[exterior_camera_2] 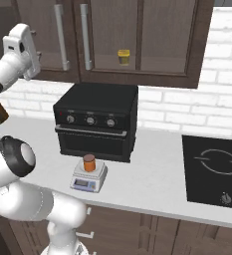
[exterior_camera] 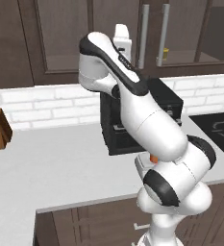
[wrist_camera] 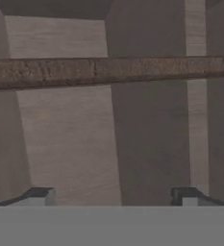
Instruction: Pick the jam and place it on the digital scale for weighing, and close the cabinet.
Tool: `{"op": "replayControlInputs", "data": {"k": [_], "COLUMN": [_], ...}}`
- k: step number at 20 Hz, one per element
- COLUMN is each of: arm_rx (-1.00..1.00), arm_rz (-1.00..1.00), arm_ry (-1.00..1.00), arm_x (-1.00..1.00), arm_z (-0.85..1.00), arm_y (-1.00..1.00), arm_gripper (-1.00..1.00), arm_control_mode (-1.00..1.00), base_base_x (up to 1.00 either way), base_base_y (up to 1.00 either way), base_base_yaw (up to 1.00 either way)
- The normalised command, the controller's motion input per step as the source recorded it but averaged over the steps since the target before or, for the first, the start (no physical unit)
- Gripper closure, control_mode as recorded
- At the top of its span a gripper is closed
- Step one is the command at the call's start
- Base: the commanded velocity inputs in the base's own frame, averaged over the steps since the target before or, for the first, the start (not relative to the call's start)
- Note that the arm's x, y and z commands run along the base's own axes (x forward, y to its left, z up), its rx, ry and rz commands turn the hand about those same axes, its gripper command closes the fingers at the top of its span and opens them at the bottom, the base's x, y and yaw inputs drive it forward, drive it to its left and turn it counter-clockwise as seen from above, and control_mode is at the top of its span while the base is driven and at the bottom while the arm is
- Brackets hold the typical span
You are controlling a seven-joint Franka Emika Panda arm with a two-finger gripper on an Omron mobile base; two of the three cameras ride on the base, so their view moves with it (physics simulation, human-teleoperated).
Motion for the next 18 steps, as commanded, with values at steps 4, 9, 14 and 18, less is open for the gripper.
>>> {"op": "replayControlInputs", "data": {"k": [4,9,14,18], "arm_rx": [0.06,-0.06,-0.01,0.06], "arm_rz": [-0.02,-0.13,-0.11,0.00], "arm_ry": [-0.14,-0.58,-0.23,0.01], "arm_x": [0.81,0.45,1.00,1.00], "arm_z": [-0.72,-0.94,-1.00,-0.92], "arm_y": [-0.68,-0.10,0.00,0.00], "arm_gripper": [-1.00,-1.00,-1.00,-1.00], "arm_control_mode": [-1.00,-1.00,-1.00,-1.00], "base_base_x": [0.00,0.00,0.00,0.00], "base_base_y": [0.00,0.00,0.00,0.00], "base_base_yaw": [0.00,0.00,0.00,0.00]}}
